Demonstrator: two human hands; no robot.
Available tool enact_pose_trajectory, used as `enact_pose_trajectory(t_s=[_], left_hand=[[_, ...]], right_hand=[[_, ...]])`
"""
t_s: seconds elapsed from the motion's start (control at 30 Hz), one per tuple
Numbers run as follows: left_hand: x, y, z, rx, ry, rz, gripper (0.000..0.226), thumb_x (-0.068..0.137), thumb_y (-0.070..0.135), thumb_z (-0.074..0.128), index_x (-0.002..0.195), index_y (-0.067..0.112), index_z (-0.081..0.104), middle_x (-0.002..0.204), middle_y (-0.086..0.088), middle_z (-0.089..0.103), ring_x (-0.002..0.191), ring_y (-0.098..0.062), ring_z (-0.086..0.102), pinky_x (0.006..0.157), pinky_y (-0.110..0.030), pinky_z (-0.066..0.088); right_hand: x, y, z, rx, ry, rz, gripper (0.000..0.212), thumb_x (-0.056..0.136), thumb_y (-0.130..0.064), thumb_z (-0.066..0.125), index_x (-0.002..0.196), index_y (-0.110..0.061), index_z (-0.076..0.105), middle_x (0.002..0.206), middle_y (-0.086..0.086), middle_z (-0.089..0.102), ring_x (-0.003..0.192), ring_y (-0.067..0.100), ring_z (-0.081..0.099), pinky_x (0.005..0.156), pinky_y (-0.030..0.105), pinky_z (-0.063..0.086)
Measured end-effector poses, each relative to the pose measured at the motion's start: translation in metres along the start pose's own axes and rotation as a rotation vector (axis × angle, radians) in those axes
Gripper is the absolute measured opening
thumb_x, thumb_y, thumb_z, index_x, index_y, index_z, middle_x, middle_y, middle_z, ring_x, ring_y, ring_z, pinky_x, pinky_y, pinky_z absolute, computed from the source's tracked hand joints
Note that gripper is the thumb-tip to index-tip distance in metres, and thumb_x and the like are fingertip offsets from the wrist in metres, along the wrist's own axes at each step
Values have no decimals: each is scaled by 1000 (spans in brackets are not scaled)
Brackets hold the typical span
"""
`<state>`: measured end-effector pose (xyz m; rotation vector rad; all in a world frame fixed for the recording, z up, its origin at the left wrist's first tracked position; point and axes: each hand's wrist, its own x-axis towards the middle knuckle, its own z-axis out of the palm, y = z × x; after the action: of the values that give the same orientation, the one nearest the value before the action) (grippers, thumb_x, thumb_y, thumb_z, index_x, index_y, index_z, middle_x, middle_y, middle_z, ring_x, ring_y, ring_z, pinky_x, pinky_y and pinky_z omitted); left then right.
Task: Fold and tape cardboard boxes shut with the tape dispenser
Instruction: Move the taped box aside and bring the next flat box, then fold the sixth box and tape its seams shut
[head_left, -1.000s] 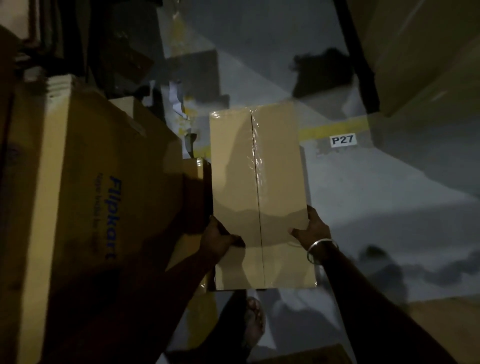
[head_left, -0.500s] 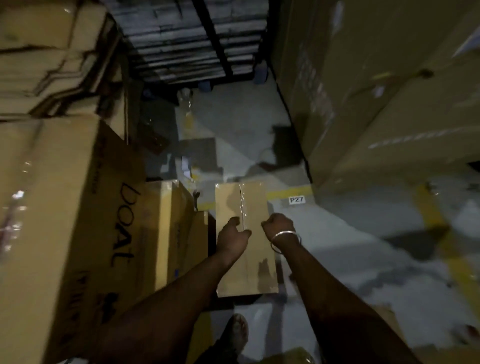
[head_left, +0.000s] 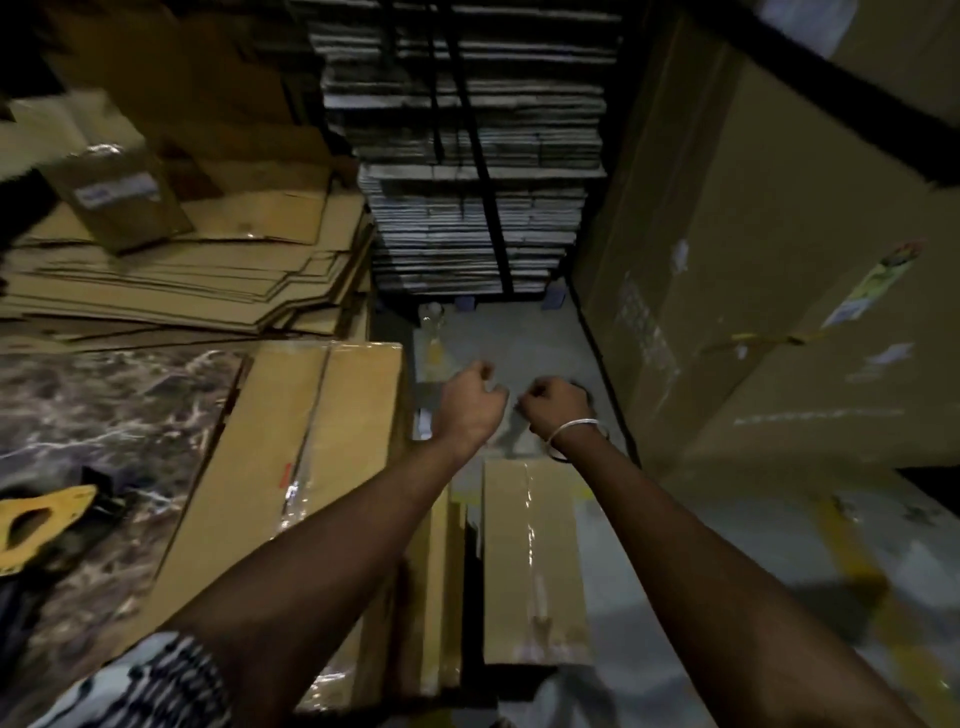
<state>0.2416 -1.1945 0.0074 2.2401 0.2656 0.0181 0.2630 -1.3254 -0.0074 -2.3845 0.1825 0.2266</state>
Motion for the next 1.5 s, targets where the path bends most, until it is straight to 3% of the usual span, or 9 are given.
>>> enact_pose_trajectory(t_s=[0.23,0.33,0.5,0.6,0.67,0.83,1.2,1.37,1.5], left_hand=[[-8,-97,-157,-157,99,5,30,90,24,66,119,19,65,118,2,69,107,-19,64,88,-30,49],[-18,-161,-232,-187,131,-12,26,90,24,66,116,21,65,115,6,67,101,-16,64,87,-32,51],[-42,-268,-352,-188,240,-105,16,93,23,63,109,21,64,107,-1,70,96,-24,64,82,-42,54],[-57,-329,-409,-205,309,-212,21,93,26,63,113,19,65,112,-2,70,102,-27,64,87,-43,52],[-66,-365,-442,-216,353,-277,23,91,28,63,113,21,65,117,0,69,99,-27,66,86,-43,54],[-95,-439,-514,-213,494,-429,30,92,27,62,121,18,64,119,-3,68,108,-26,63,86,-33,49],[-167,-549,-637,-206,796,-648,33,94,26,60,125,14,65,119,-6,68,110,-27,62,82,-28,42],[-181,-622,-695,-247,835,-708,35,92,22,60,126,13,65,119,-6,68,103,-21,62,78,-25,38],[-173,-715,-765,-283,861,-739,34,93,25,58,125,16,65,118,-4,69,104,-24,63,81,-30,48]], right_hand=[[-57,-138,104,-52,-16,-115,20,90,-24,63,86,-7,73,85,19,73,85,39,69,78,41,56],[-93,-206,170,-50,-60,-164,21,92,-30,63,88,-11,71,81,15,72,82,35,68,75,37,54],[-144,-306,282,-60,-186,-232,20,90,-30,64,92,-13,74,87,12,74,86,32,70,78,37,55],[-169,-358,337,-101,-270,-318,19,93,-25,62,85,-10,70,87,5,71,89,26,66,68,30,41],[-183,-387,370,-144,-320,-341,18,93,-28,60,78,-18,64,87,2,69,89,22,64,67,28,37],[-215,-438,449,-156,-470,-443,23,87,-25,63,67,-16,62,64,7,66,72,30,67,69,39,55],[-277,-549,580,-207,-749,-659,21,90,-25,63,69,-24,65,82,12,74,84,29,70,82,34,55],[-303,-603,650,-247,-805,-705,16,86,-19,62,76,-9,70,77,15,72,81,33,70,79,39,56],[-324,-668,744,-273,-820,-716,22,85,-18,64,65,-26,63,69,6,70,79,30,71,78,35,56]])
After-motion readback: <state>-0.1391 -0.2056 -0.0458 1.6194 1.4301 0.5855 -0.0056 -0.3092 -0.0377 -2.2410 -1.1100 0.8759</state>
